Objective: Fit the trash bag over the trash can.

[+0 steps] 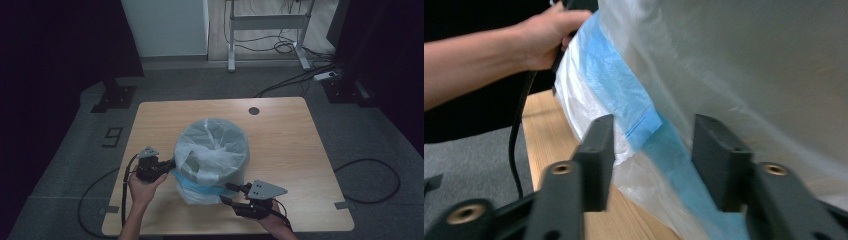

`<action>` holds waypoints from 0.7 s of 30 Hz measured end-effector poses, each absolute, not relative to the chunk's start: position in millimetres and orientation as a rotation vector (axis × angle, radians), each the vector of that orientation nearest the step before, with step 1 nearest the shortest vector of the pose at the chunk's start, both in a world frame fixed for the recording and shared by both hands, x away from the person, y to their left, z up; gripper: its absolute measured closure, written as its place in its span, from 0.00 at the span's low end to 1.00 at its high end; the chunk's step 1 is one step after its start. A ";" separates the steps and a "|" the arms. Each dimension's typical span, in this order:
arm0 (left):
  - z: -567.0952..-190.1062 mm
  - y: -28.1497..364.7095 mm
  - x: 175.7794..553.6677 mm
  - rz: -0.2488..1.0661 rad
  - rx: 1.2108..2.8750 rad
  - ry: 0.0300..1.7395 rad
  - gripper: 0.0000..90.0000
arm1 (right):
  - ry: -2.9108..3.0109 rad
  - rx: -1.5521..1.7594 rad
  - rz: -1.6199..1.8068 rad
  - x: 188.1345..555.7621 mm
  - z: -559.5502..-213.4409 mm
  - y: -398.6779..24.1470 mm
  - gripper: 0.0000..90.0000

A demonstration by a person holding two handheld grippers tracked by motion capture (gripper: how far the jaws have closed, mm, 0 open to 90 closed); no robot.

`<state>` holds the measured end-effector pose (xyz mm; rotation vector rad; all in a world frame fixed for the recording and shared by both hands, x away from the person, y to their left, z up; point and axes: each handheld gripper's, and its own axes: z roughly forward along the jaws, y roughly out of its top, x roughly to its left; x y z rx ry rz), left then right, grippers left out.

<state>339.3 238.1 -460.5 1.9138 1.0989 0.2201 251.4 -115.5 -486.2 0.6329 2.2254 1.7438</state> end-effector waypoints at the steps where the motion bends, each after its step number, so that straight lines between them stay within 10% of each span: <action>1: -460.7 238.3 339.4 0.220 1.915 1.098 0.96 | 2.235 0.626 1.741 252.3 -488.3 -113.6 0.70; 6: -462.8 239.4 339.8 0.215 1.916 1.103 0.97 | 2.275 0.601 1.728 254.4 -498.4 -108.9 0.99; 21: -475.7 242.5 339.9 0.171 1.946 1.141 0.94 | 2.389 0.745 1.602 267.5 -536.2 -106.9 0.99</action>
